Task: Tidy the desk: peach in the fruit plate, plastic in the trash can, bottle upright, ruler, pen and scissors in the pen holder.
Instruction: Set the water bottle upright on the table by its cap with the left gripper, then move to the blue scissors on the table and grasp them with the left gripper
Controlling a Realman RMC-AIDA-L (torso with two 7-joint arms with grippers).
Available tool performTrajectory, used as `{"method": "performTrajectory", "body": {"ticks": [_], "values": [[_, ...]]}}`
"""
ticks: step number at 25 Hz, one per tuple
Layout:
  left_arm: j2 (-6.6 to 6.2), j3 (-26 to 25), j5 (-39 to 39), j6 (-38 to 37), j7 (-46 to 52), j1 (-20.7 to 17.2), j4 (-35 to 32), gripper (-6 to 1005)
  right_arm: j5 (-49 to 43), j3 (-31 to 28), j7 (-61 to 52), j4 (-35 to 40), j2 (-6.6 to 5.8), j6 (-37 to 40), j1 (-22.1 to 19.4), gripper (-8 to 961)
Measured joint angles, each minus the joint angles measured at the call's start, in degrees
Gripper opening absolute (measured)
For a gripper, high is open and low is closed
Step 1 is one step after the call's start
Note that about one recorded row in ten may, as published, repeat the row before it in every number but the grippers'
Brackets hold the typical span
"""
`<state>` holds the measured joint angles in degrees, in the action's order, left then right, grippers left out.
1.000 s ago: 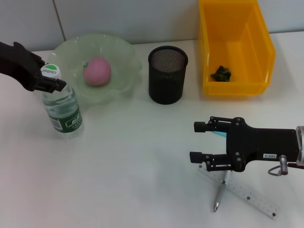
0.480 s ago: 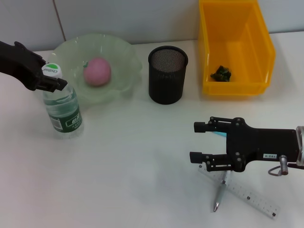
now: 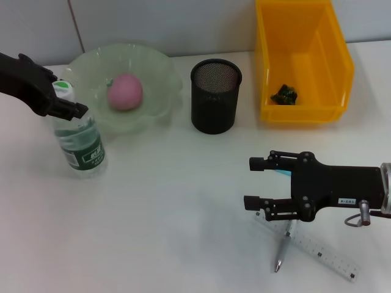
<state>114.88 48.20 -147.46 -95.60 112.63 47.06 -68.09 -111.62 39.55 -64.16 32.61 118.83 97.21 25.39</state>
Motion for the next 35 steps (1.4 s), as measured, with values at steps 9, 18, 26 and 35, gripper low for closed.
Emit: {"method": "performTrajectory", "body": {"ticks": [9,18,26,35], "values": [[-0.14,-0.28,0.0,-0.26,0.47,0.13,-0.29,651,0.0,0.0,0.0,0.0,0.0,0.0,0.1,787],[-0.21,-0.5,0.35,-0.28,0.57,0.13,-0.47,781,0.0,0.0,0.0,0.0,0.0,0.02,0.1,786],[-1.06,-8.16,12.29,-0.28,-2.1,-0.76,-0.66,781,0.0,-0.91,0.0,0.0,0.0,0.13,-0.05,785],[0.16,-8.59,43.01,-1.22,-11.11,-7.22,5.43,782,0.0,-2.65,-0.07,0.0,-0.25,0.9,-0.43,784]]}}
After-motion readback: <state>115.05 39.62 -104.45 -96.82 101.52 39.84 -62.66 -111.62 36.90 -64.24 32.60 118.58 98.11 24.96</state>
